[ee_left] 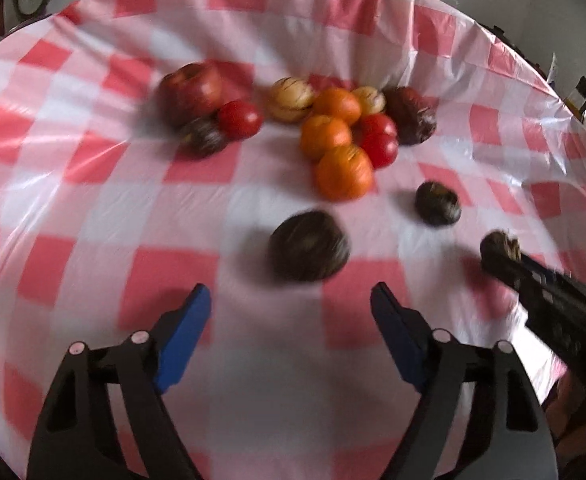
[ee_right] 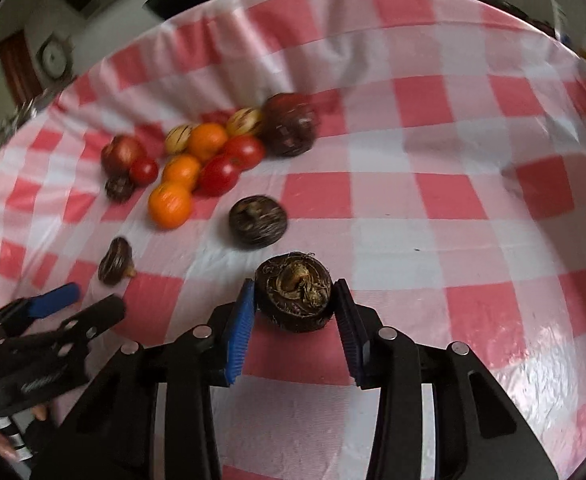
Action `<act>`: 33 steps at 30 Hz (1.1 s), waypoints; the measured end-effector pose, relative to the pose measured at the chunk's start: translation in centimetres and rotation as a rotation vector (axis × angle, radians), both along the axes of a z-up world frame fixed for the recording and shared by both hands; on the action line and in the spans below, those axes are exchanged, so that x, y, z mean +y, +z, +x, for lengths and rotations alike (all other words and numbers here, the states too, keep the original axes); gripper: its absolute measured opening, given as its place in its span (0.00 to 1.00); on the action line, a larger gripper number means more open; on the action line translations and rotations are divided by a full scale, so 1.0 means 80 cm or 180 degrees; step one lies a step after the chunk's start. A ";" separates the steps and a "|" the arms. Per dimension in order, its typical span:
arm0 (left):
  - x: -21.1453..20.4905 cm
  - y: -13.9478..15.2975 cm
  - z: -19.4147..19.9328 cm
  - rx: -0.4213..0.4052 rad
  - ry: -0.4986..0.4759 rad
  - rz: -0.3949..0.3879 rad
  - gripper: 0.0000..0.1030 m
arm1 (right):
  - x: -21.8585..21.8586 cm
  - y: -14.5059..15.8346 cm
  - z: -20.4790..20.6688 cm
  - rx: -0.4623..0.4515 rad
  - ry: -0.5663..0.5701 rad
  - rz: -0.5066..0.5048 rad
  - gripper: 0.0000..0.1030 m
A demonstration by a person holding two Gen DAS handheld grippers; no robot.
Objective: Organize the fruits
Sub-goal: 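Grasp a dark brown round fruit with the right tool while the left tool grasps another dark fruit, then carry both held dark fruits off the table toward the white bin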
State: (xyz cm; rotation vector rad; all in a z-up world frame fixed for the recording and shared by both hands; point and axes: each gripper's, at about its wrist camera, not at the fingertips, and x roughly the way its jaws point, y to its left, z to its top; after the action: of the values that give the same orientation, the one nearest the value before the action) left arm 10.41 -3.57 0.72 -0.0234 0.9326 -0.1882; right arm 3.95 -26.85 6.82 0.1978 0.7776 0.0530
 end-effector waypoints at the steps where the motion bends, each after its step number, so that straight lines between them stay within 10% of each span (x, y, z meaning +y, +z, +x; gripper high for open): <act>1: -0.005 0.000 0.006 -0.0013 -0.0015 0.0005 0.71 | -0.003 0.000 -0.001 -0.0006 -0.0019 0.0019 0.39; 6: -0.017 -0.001 0.018 -0.0075 -0.0039 0.0111 0.41 | -0.007 0.000 -0.005 -0.0042 -0.0039 0.0044 0.39; 33: 0.042 0.016 -0.045 -0.0451 0.0256 -0.0232 0.41 | -0.008 0.004 -0.044 -0.0309 -0.0109 0.0286 0.39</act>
State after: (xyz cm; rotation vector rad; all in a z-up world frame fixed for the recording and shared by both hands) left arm 6.82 -0.21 2.00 -0.1134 0.7817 -0.1474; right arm 0.43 -27.46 7.10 0.2916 0.6754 0.0647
